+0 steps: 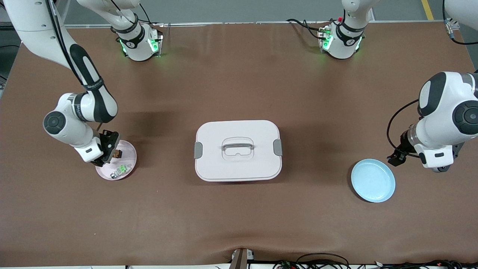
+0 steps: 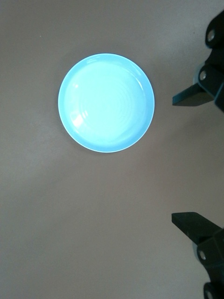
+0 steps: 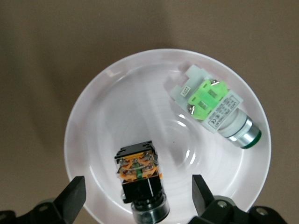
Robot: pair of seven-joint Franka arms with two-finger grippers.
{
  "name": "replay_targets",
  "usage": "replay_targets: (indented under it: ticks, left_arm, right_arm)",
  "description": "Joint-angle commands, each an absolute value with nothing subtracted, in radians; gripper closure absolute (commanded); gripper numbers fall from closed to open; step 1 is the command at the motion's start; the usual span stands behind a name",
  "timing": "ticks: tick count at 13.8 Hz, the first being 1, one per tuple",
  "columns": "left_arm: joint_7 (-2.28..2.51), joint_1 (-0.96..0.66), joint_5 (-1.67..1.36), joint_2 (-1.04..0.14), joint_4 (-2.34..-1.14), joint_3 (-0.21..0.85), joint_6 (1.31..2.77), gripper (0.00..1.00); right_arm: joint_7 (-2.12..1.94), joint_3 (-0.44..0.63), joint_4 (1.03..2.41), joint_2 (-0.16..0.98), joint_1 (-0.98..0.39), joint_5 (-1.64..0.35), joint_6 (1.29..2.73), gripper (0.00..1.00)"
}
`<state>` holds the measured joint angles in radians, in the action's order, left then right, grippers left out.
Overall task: Transfer orange switch to right arm and place
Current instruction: 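Lower the orange switch onto the pink plate with the right gripper, then open the right gripper and lift it away from the plate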
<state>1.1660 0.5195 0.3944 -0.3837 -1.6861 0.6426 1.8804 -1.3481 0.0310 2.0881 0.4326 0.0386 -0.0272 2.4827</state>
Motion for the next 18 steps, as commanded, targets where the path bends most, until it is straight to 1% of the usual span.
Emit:
replay_targets:
  ticks: [1, 4, 5, 6, 7, 9, 10, 12, 13, 15, 17, 18]
  left_arm:
    - [1.117, 0.534, 0.411, -0.382, -1.686, 0.650, 1.888, 0.00]
    - [1.083, 0.515, 0.411, -0.383, -1.683, 0.629, 1.890, 0.00]
    - [1.069, 0.500, 0.411, -0.383, -1.680, 0.608, 1.890, 0.00]
    - [1.049, 0.461, 0.410, -0.380, -1.680, 0.565, 1.890, 0.00]
    - [1.034, 0.393, 0.410, -0.376, -1.680, 0.495, 1.890, 0.00]
    - [0.996, 0.231, 0.394, -0.362, -1.680, 0.308, 1.888, 0.00]
    - [0.974, 0.185, 0.388, -0.357, -1.680, 0.258, 1.888, 0.00]
    - [0.930, 0.147, 0.362, -0.351, -1.680, 0.207, 1.888, 0.00]
    - [0.898, 0.117, 0.356, -0.348, -1.678, 0.165, 1.888, 0.00]
    - [0.818, 0.028, 0.324, -0.333, -1.678, 0.045, 1.888, 0.00]
    - [0.677, -0.012, 0.255, -0.307, -1.678, -0.038, 1.888, 0.00]
    - [0.613, -0.015, 0.215, -0.289, -1.678, -0.057, 1.888, 0.00]
  right_arm:
    - [-1.251, 0.017, 2.063, 0.376, 0.043, -0.080, 2.378, 0.00]
    - [-1.045, 0.020, 2.025, 0.321, 0.015, -0.078, 2.294, 0.00]
    - [-0.973, 0.020, 2.005, 0.308, 0.012, -0.069, 2.261, 0.00]
    - [-0.912, 0.021, 1.979, 0.295, 0.014, -0.071, 2.220, 0.00]
    - [-0.825, 0.021, 1.941, 0.287, 0.014, -0.074, 2.154, 0.00]
    - [-0.669, 0.023, 1.824, 0.281, 0.003, -0.026, 1.986, 0.00]
    - [-0.651, 0.026, 1.768, 0.281, 0.012, -0.003, 1.929, 0.00]
    - [-0.599, 0.029, 1.685, 0.281, 0.063, -0.006, 1.829, 0.00]
    - [-0.533, 0.028, 1.655, 0.281, 0.083, -0.015, 1.789, 0.00]
    - [-0.438, 0.029, 1.582, 0.281, 0.084, -0.014, 1.709, 0.00]
    - [-0.314, 0.031, 1.516, 0.288, 0.113, -0.014, 1.661, 0.00]
    - [-0.269, 0.028, 1.506, 0.288, 0.138, -0.023, 1.661, 0.00]
